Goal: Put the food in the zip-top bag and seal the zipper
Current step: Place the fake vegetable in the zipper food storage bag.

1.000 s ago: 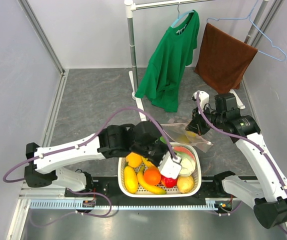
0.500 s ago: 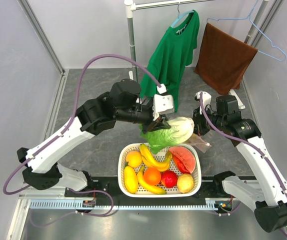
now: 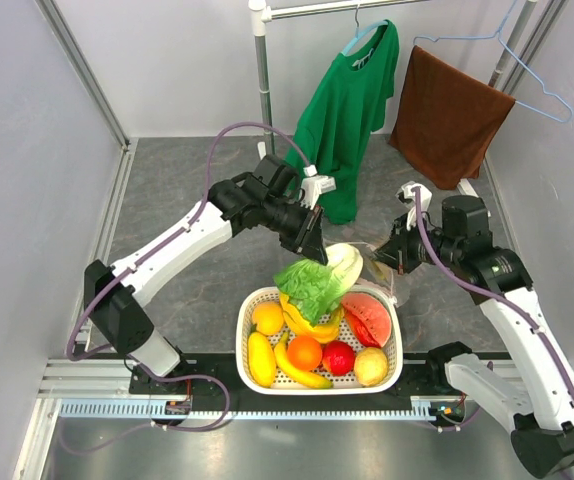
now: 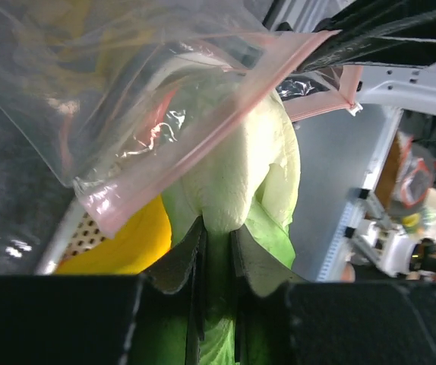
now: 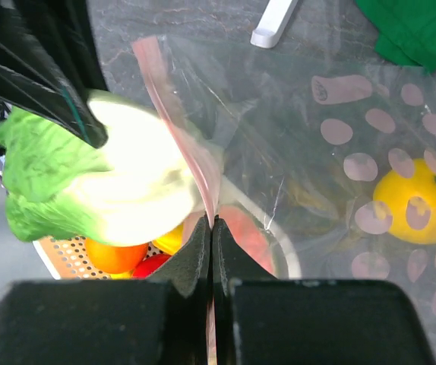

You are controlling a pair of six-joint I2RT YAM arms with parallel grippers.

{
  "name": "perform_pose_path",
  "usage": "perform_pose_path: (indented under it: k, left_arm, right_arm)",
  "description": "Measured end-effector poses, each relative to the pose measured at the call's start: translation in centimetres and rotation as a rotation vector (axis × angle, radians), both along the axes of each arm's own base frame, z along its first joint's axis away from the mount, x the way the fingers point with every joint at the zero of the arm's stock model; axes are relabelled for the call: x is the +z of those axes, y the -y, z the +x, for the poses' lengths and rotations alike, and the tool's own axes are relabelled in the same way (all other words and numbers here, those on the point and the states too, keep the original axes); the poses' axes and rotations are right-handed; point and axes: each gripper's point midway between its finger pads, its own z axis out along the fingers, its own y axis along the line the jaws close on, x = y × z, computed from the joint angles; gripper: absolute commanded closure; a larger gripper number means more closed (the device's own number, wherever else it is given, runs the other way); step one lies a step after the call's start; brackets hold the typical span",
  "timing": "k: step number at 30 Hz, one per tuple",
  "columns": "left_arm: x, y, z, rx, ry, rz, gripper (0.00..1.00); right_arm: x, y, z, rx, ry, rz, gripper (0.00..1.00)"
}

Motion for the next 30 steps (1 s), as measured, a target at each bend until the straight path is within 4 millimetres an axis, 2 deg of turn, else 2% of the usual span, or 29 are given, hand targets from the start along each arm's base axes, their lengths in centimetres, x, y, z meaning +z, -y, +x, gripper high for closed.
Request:
perform_pose_path:
  k: [9, 14, 19, 24, 30]
  left_arm:
    - [-1.6, 0.6, -1.7, 0.115, -0.291, 0.015, 0.88]
    - [-0.5, 1.4, -1.5, 0.187, -0.399, -0.009, 0.87]
    - [-0.4, 2.2, -1.3, 0.243, -0.508, -0.007, 0.71]
    - [-1.1, 2.5, -0.5, 0.319, -0.615, 0.021, 0.68]
    - [-0.4, 3.2, 0.8, 0.362, -0.705, -0.004, 0.58]
  right_arm:
    - [0.7, -0.4, -0.7, 0.024, 0.01, 0.036, 1.0]
    - [0.5, -0.8, -1.0, 0.042, -0.002, 0.057, 1.0]
    - [0.7, -1.1, -0.9, 0.051, 0.005, 0.075, 1.0]
    - [0.8, -1.4, -0.8, 0.055, 0.001, 0.085, 1.0]
    - [0.5, -1.5, -0.7, 0.046, -0.018, 0.091, 1.0]
